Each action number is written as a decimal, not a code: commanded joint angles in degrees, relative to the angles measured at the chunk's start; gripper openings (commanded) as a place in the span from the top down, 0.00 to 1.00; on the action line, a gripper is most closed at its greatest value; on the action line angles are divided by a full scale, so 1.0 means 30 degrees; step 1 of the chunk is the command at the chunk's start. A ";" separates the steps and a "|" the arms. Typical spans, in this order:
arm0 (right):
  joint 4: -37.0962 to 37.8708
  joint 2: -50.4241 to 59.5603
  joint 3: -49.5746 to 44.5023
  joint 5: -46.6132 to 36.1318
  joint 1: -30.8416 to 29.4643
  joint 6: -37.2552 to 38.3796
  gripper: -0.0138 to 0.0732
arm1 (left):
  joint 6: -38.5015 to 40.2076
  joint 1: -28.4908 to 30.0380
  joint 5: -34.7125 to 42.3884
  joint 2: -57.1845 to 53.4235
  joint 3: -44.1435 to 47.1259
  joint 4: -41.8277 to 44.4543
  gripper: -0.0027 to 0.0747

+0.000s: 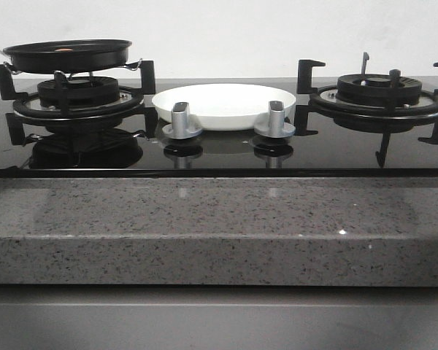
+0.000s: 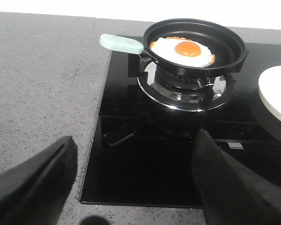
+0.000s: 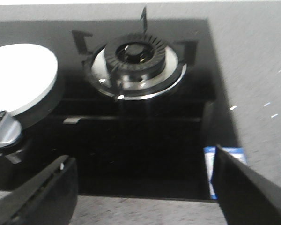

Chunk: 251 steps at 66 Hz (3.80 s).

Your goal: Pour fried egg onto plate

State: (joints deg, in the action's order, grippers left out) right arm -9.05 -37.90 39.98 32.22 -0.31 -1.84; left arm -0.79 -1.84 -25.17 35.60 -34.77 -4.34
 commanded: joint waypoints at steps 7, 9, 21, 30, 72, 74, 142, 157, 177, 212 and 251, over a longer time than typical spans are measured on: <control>-0.2769 -0.2886 0.2753 0.0766 0.1881 -0.2314 0.13 | 0.0052 -0.2413 0.1739 0.0071 -0.0603 0.0334 0.29; -0.3099 -0.3387 0.3089 0.0885 0.2294 -0.2660 0.13 | 0.0052 -0.3100 0.1739 0.0071 -0.0603 0.0657 0.29; -0.3615 -0.6911 0.5567 0.1069 0.4562 -0.2964 0.13 | 0.0052 -0.5737 0.1739 0.0071 -0.0603 0.1448 0.29; -0.3711 -1.0116 0.8336 0.2753 0.4901 -0.2964 0.13 | 0.0052 -0.6387 0.1739 0.0071 -0.0603 0.1448 0.29; -0.3675 -2.0807 1.8765 0.7440 0.4207 -0.2969 0.37 | 0.0052 -0.6387 0.1481 0.0071 -0.0603 0.1448 0.29; -0.3619 -2.1289 1.9322 0.7695 0.4186 -0.2985 0.37 | 0.0052 -0.6387 0.1481 0.0071 -0.0603 0.1448 0.29; -0.3574 -2.7784 2.7073 1.2554 0.4203 -0.2985 0.83 | 0.0052 -0.6387 0.1481 0.0071 -0.0603 0.1341 0.37; -0.3640 -2.7657 2.7073 1.0529 0.4203 -0.2352 0.91 | 0.0052 -0.6387 0.1481 0.0071 -0.0603 0.1341 0.37; -0.3736 -2.5883 2.7073 0.8039 0.4203 -0.1172 0.92 | 0.0052 -0.6387 0.1481 0.0071 -0.0603 0.1341 0.37; -0.4257 -1.6777 1.6589 0.6436 0.6194 -0.1393 0.92 | 0.0052 -0.6387 0.1436 0.0071 -0.0603 0.1341 0.37; -0.4476 -1.7367 1.2795 0.5046 0.6243 -0.1393 0.92 | 0.0052 -0.6387 0.1276 0.0071 -0.0603 0.1341 0.37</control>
State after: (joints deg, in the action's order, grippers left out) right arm -20.62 -92.09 77.05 50.03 18.46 -5.65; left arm -0.79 -20.52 -25.20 35.60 -34.77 0.00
